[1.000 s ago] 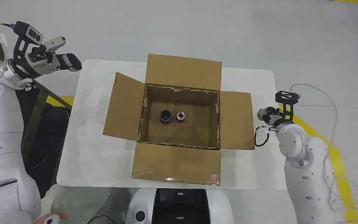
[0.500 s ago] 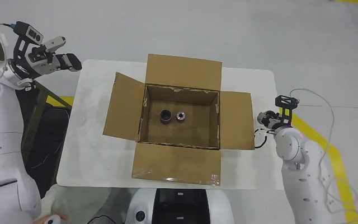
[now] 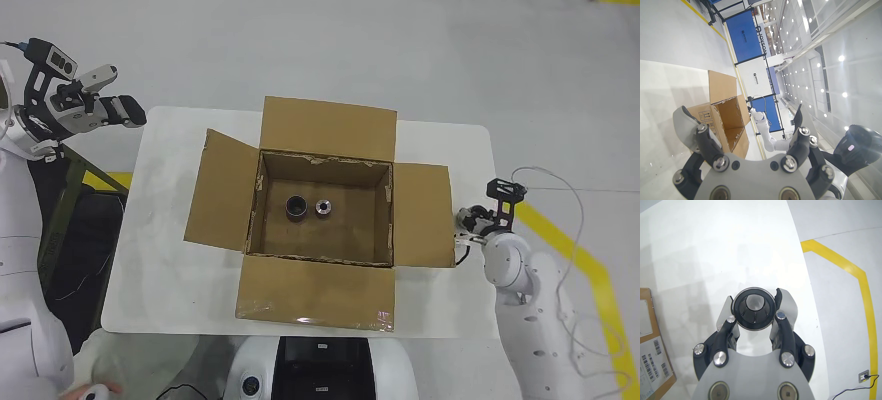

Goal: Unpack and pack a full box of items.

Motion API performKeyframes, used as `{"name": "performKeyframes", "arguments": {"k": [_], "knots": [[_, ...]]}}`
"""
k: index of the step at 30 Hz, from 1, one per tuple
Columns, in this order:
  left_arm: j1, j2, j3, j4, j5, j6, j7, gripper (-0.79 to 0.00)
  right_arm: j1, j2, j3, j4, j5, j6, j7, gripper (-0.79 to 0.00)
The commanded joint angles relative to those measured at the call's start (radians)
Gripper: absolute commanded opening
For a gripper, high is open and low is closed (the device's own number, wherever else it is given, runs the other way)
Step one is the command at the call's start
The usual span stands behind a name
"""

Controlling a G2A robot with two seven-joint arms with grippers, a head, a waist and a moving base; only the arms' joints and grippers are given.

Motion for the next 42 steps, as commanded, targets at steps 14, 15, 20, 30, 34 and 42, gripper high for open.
{"name": "performKeyframes", "arguments": {"k": [14,15,20,30,34,42], "knots": [[0.0,0.0,0.0,0.0,0.0,0.0,0.0,0.0,0.017,0.0,-0.009,0.032,-0.001,0.013,-0.007,-0.219],[0.0,0.0,0.0,0.0,0.0,0.0,0.0,0.0,0.018,0.0,-0.009,0.03,-0.001,0.014,-0.006,-0.219],[0.0,0.0,0.0,0.0,0.0,0.0,0.0,0.0,0.005,0.002,-0.005,-0.02,-0.033,0.031,-0.003,-0.194],[0.0,0.0,0.0,0.0,0.0,0.0,0.0,0.0,-0.046,0.006,0.009,-0.209,-0.123,0.066,0.022,-0.111],[0.0,0.0,0.0,0.0,0.0,0.0,0.0,0.0,-0.064,0.006,0.004,-0.303,-0.151,0.078,0.023,-0.099],[0.0,0.0,0.0,0.0,0.0,0.0,0.0,0.0,-0.047,0.003,-0.034,-0.423,-0.162,0.05,0.049,-0.074]]}}
